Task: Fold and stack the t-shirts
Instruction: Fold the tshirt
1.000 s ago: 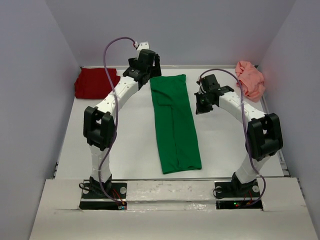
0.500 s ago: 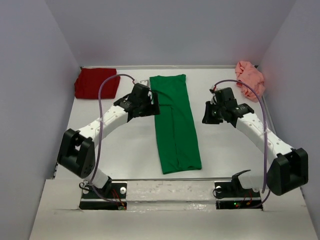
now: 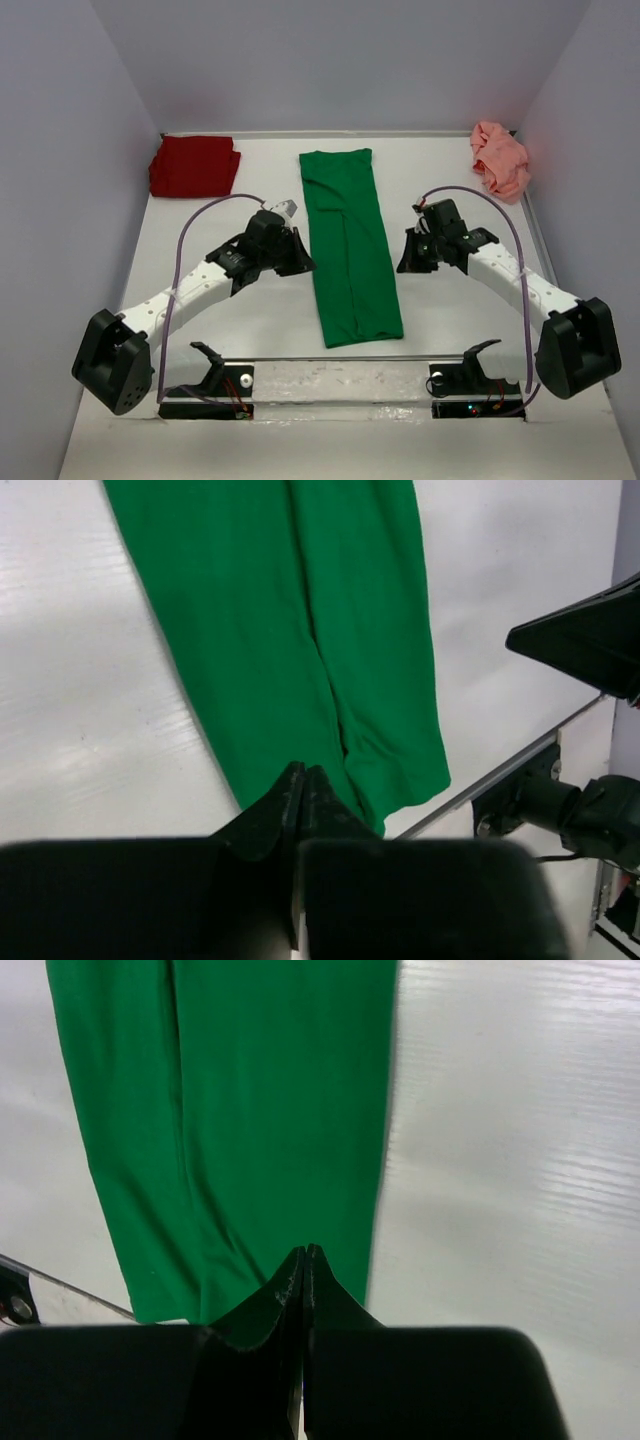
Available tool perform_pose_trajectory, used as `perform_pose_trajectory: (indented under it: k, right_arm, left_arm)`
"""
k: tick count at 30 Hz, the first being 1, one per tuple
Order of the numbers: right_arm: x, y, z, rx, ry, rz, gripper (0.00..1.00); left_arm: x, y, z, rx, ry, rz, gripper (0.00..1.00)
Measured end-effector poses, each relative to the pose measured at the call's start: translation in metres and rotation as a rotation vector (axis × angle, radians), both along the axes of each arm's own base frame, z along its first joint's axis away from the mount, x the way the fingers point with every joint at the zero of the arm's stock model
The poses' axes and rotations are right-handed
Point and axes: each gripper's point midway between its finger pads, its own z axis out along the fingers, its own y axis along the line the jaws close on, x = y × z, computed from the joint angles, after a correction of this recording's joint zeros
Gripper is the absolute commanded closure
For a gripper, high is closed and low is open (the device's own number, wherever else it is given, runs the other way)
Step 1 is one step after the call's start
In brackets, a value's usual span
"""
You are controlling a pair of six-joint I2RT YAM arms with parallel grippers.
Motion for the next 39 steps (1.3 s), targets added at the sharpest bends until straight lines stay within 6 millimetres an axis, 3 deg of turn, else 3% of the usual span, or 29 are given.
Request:
perform_pose_trajectory:
  k: [7,12,15,21,27,32,39]
  right_arm:
    - [-0.010,0.036,-0.038,-0.045,0.099,0.121,1.00]
    - [-0.019,0.048,-0.059,-0.076,0.147,0.165,1.00]
    - [-0.019,0.053,-0.064,-0.080,0.151,0.171,1.00]
    - [-0.026,0.070,-0.084,-0.096,0.187,0.214,1.00]
    - [-0.017,0.104,-0.086,-0.060,0.188,0.263,1.00]
    - [-0.001,0.128,-0.085,-0.027,0.179,0.284,1.00]
    - [0.008,0.134,-0.085,-0.022,0.173,0.264,1.00]
  left_arm:
    - [-0.001,-0.015,-0.018,0.008,0.043,-0.014,1.00]
    - [-0.008,-0.021,-0.016,0.004,0.041,-0.038,1.00]
    - [-0.008,-0.018,-0.005,0.001,0.024,-0.030,1.00]
    - [-0.002,-0.019,0.047,-0.058,-0.076,-0.017,1.00]
    - [-0.002,-0.015,0.076,-0.087,-0.134,-0.009,1.00]
    - [-0.005,-0.010,0.075,-0.067,-0.125,-0.008,1.00]
    - [-0.008,-0.006,0.069,-0.042,-0.112,-0.010,1.00]
